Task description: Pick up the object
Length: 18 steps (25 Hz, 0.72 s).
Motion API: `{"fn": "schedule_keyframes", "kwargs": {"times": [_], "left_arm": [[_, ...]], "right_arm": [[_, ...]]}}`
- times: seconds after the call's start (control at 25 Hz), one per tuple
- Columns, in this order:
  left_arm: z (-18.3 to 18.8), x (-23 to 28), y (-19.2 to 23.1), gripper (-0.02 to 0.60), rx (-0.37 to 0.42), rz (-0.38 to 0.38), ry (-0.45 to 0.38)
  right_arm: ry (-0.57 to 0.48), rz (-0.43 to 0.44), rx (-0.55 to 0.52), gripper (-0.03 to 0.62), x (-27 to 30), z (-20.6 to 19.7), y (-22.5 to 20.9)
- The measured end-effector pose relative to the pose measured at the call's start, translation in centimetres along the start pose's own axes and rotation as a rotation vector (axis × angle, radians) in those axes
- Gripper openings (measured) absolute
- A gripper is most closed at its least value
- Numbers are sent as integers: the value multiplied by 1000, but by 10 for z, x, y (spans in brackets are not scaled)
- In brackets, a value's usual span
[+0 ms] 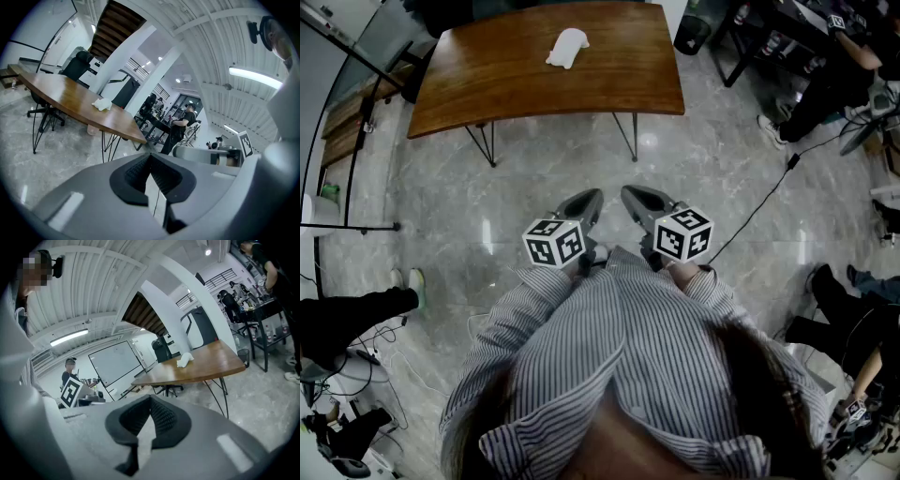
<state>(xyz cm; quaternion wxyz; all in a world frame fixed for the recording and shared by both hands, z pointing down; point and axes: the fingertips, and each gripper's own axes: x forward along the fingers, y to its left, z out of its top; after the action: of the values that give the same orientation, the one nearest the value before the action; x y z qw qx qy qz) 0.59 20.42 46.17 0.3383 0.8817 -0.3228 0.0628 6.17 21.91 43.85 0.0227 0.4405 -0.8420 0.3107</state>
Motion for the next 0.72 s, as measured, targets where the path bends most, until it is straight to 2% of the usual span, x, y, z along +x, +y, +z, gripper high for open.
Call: {"fn": "schedule_keyframes", "kwargs": {"times": [0.72], "left_arm": [[6, 12, 5, 2, -14, -3, 8]], "right_arm": [[29, 11, -16, 2, 13, 3, -6]]}}
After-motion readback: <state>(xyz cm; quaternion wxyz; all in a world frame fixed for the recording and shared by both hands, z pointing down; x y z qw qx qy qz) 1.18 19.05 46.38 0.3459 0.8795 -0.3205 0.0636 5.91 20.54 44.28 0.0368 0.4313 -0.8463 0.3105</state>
